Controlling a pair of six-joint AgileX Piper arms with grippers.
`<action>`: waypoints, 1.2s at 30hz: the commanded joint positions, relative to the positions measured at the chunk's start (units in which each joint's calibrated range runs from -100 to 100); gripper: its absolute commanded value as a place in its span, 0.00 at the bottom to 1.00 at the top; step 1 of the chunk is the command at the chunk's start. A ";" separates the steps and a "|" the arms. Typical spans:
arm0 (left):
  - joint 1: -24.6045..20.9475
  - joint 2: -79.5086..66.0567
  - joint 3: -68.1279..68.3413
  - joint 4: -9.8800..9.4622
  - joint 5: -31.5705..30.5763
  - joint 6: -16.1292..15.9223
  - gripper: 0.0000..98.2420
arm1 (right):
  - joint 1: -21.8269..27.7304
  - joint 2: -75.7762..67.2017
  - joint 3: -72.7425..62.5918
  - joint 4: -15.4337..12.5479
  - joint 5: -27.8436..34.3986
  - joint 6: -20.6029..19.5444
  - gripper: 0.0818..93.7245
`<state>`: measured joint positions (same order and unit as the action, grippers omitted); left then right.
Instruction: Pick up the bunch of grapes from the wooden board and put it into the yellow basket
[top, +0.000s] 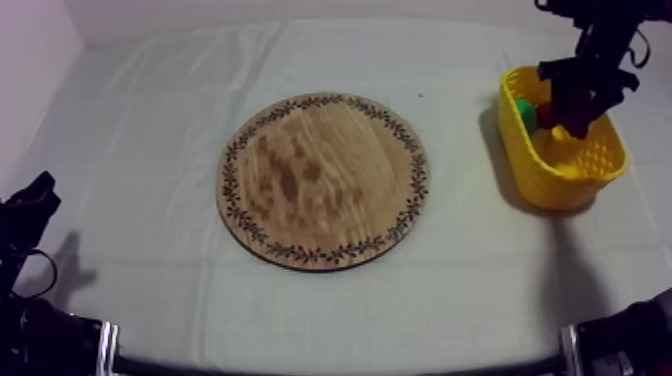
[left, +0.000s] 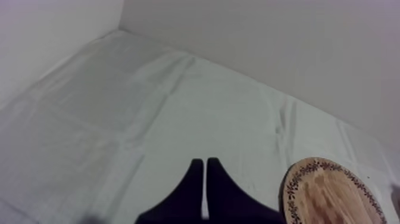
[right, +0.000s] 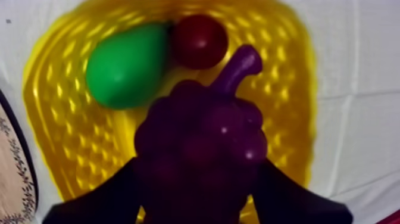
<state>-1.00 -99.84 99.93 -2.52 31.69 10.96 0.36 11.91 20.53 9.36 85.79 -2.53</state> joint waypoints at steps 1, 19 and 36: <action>0.02 0.02 -0.04 0.01 0.00 0.00 0.00 | -0.02 0.84 0.31 -0.06 0.16 -0.02 0.61; 0.02 0.02 -0.04 0.01 0.00 0.05 0.00 | 0.05 -4.41 -1.44 -1.65 1.11 1.41 0.71; 0.02 0.02 -0.04 0.01 0.00 0.05 0.00 | 3.58 -36.20 18.34 -6.81 -20.20 4.11 0.31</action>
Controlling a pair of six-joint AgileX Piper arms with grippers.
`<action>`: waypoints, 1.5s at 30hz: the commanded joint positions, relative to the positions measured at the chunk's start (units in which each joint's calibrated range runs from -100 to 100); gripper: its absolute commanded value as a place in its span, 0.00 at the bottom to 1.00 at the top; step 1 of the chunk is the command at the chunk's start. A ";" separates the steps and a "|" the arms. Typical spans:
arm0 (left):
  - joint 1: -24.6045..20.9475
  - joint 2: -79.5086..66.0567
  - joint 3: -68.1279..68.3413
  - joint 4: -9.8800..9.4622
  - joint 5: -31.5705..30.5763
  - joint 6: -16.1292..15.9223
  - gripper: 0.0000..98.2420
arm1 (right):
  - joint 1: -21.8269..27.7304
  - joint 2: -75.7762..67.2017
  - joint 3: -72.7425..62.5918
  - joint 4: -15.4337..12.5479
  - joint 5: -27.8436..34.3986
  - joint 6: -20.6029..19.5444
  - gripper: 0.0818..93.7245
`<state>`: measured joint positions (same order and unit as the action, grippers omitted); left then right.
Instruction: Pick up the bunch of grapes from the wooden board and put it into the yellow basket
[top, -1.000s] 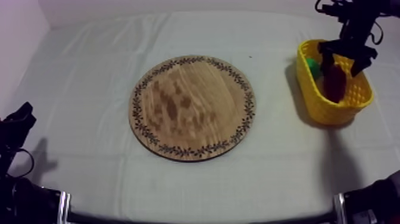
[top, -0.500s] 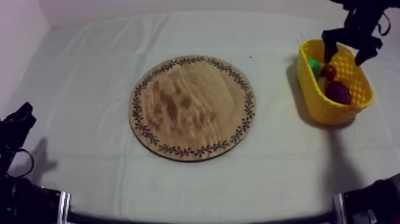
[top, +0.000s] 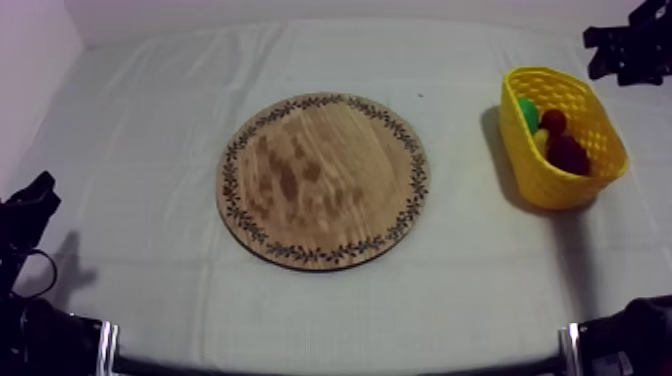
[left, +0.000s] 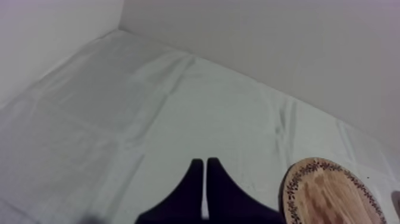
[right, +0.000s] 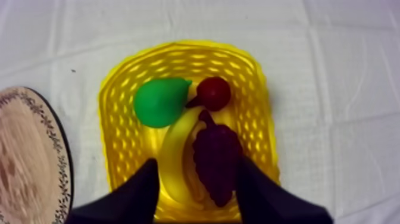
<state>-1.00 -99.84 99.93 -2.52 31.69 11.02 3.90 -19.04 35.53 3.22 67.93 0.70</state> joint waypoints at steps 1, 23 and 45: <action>0.02 0.02 -0.04 0.01 0.00 -0.01 0.00 | 0.03 -7.21 5.03 -1.04 -3.26 1.40 0.29; 0.02 0.02 -0.04 0.01 0.00 -0.03 0.00 | -1.12 -50.70 38.17 -8.10 -13.32 7.12 0.00; 0.02 0.02 -0.04 0.01 0.00 -0.01 0.00 | -5.74 -76.35 63.34 -5.18 -28.24 9.23 0.00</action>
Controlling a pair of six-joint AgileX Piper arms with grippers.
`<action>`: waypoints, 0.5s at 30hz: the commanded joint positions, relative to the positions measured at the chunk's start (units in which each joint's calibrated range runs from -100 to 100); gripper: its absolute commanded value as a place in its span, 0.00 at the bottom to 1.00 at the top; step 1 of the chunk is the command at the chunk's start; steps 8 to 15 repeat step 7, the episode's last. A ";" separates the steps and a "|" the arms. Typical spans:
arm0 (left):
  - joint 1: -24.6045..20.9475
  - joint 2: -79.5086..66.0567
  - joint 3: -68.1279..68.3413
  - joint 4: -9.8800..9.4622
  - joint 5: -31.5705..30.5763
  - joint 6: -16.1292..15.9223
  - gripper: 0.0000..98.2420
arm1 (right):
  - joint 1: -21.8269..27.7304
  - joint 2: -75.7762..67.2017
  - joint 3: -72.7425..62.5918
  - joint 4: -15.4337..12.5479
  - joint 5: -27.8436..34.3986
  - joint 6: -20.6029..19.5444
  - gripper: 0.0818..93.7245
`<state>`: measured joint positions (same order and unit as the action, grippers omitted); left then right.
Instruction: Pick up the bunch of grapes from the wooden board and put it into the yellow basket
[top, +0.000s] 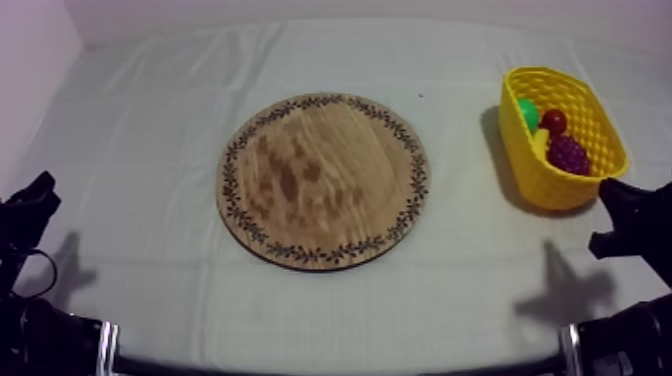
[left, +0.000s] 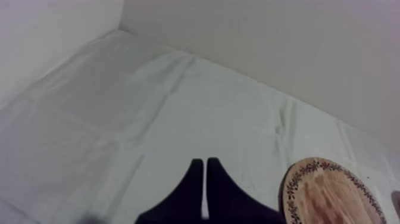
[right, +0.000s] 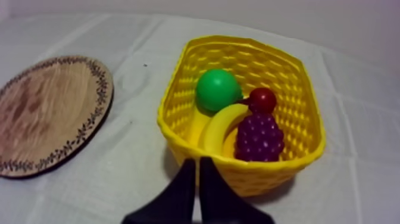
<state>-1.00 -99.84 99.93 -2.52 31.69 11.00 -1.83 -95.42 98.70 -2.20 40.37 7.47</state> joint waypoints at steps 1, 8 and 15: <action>0.02 0.02 -0.04 0.01 0.00 0.01 0.00 | -0.06 -0.06 0.34 0.37 -0.98 3.37 0.00; 0.02 0.02 -0.04 0.01 0.00 0.02 0.00 | -0.15 -0.23 0.80 0.63 -1.70 4.19 0.00; 0.02 0.02 -0.04 0.01 0.00 0.02 0.00 | -0.15 -0.23 0.80 0.63 -1.70 4.19 0.00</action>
